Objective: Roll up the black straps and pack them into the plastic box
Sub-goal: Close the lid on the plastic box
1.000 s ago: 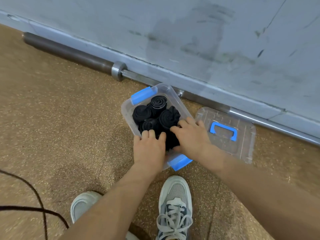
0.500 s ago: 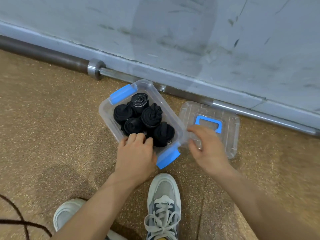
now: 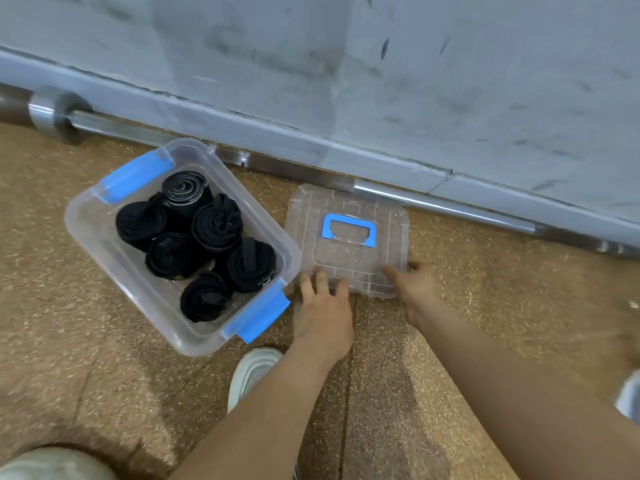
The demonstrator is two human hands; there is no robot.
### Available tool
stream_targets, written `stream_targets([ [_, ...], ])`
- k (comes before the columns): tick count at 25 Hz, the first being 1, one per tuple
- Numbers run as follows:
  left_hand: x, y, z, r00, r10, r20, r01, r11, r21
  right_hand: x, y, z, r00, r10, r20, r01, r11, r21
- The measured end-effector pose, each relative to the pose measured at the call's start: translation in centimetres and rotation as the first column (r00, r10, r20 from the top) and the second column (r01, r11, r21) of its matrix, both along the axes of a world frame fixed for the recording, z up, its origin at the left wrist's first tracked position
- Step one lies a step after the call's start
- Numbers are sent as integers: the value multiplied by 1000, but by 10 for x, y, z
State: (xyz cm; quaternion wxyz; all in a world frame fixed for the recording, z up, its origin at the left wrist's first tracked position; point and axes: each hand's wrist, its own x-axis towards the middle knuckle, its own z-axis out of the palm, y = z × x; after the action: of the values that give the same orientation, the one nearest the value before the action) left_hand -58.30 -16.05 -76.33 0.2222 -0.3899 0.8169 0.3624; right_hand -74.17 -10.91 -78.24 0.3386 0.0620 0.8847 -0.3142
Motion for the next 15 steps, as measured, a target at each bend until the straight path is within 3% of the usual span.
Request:
stream_targets([
  [3,9,-2,1,998,3,-55,-4,1000,-23,-8,12,12,982,-10,190,23,998,-66],
  [5,13,-3,3,983,62,-174,-58,998,25,-16,27,39,958,-71,279,118,981,-155],
  [8,13,8,32,859,218,-462,-191,976,104,-35,50,95,960,-157,232,220,935,-279],
  [10,16,15,62,763,241,-600,-301,954,1,-41,63,135,960,-182,212,254,884,-392],
  [12,23,6,96,627,348,-697,-491,871,-6,-33,69,167,942,-166,293,306,782,-542],
  [14,37,-20,130,382,651,-656,-652,693,308,-5,62,186,930,-94,355,313,710,-631],
  [15,47,-36,144,186,804,-566,-648,533,544,14,53,188,928,-37,371,287,706,-648],
])
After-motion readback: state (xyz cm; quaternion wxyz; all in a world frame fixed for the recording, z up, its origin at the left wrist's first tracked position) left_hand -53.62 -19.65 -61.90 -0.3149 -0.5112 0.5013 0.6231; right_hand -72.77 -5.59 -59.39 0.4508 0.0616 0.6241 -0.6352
